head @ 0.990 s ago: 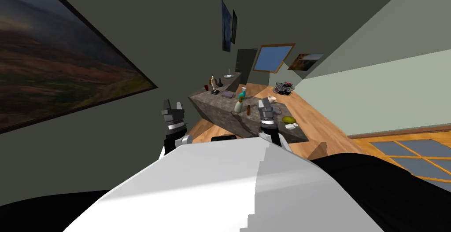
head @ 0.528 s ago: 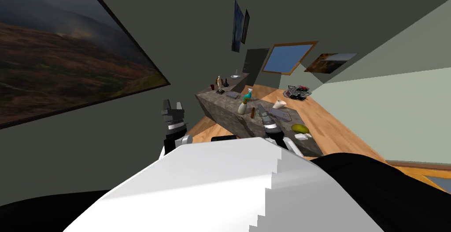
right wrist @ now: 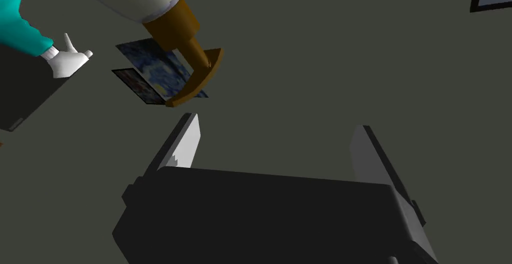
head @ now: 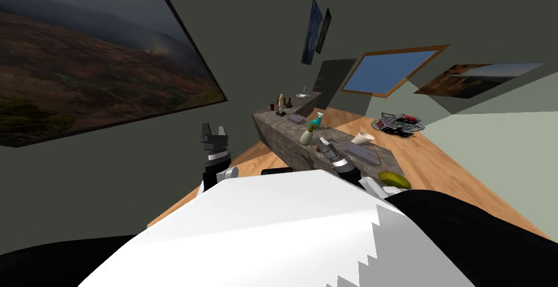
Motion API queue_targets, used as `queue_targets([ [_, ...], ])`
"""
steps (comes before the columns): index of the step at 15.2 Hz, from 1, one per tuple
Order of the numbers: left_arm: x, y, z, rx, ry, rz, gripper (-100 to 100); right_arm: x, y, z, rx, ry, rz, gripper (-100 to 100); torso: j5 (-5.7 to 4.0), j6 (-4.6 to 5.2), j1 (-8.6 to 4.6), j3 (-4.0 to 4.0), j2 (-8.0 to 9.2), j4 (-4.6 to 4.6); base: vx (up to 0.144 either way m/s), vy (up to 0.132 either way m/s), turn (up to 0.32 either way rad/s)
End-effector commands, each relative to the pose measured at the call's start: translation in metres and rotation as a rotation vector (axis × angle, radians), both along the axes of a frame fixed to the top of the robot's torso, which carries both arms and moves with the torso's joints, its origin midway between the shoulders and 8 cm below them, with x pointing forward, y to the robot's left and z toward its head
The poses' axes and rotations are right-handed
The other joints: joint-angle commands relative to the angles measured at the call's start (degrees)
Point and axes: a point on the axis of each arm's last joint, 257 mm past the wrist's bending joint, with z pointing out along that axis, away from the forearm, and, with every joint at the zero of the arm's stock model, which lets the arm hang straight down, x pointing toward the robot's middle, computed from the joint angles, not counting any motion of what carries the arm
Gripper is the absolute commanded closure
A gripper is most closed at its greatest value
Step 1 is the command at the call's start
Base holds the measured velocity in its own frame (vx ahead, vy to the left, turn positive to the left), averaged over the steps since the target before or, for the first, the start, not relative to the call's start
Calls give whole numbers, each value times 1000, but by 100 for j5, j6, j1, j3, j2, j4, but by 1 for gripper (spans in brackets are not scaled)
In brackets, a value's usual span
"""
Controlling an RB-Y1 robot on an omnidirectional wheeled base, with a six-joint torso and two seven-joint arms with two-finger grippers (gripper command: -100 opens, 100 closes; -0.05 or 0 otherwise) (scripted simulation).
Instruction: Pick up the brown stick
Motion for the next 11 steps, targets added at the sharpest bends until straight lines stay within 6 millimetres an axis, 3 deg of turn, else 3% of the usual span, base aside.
queue_targets([
  [1,0,0,0,0,0,0,0,-9,-5,-14,-84,42,5,-100,0,0,0,0,0,0,-7,-45,301],
  [8,0,0,0,0,0,0,0,-50,-29,-76,-427,219,61,-100,-1,2,-3,-1,-1,0,-13,-49,361],
  [10,0,0,0,0,0,0,0,-56,-30,-83,-451,240,67,-100,0,1,-2,0,1,0,-16,-44,222],
  [11,0,0,0,0,0,0,0,-70,-38,-97,-527,287,88,-100,-1,5,2,-1,-2,0,-8,-28,327],
])
